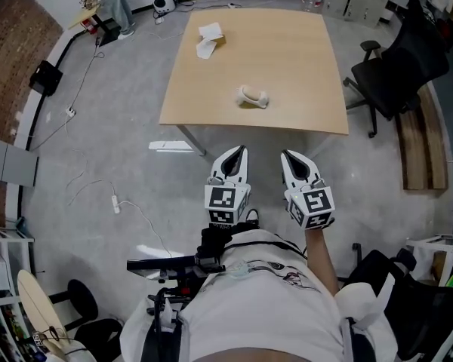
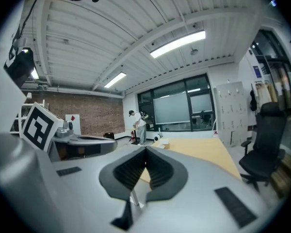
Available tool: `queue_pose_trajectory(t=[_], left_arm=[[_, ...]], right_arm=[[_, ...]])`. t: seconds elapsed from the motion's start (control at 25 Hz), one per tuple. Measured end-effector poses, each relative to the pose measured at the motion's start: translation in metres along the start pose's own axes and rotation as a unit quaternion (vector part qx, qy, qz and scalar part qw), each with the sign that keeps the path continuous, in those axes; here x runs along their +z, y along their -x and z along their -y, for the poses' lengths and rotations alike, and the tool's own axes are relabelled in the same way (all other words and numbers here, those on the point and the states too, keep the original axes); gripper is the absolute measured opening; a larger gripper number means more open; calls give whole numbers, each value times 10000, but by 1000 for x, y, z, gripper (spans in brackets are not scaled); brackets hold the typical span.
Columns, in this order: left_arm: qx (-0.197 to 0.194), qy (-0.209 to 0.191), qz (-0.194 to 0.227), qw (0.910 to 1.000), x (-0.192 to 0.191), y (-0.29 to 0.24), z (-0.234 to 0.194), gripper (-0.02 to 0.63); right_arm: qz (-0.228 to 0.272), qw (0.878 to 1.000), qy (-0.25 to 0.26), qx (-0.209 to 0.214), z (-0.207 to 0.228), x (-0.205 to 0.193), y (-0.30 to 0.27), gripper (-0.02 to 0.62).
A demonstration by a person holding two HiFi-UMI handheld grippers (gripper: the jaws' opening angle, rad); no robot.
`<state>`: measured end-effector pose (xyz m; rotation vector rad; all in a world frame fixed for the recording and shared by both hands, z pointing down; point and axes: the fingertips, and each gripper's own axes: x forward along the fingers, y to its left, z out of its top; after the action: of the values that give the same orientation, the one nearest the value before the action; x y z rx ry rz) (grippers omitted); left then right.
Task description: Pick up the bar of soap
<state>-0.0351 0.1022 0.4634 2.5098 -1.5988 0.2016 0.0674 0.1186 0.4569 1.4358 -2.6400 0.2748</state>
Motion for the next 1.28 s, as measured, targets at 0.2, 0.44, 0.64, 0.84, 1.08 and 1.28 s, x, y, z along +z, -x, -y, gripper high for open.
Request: queue_pose_trajectory(t=[0.2, 0.44, 0.64, 0.84, 1.08, 1.28], left_arm=[[-30, 18, -33, 10000, 0, -15, -23, 1], [-74, 106, -62, 9999, -3, -31, -41, 0], [-91, 144, -97, 9998, -6, -37, -53, 0], [-120, 267, -156, 9995, -10, -42, -59, 0], [-51, 392, -221, 9990, -12, -55, -70, 2], [49, 451, -271, 9986, -17, -73, -77, 0]], right_arm=[[-89, 9999, -54, -60, 3, 0, -28, 5], [-197, 9997, -54, -112, 5, -4, -50, 5], [-250, 9995, -68, -200, 10, -3, -61, 5], [-355, 9991, -74, -235, 12, -8, -68, 5], [-477, 9987, -64, -181, 17, -7, -83, 5], [-581, 9982, -84, -96, 32, -13, -101, 5]])
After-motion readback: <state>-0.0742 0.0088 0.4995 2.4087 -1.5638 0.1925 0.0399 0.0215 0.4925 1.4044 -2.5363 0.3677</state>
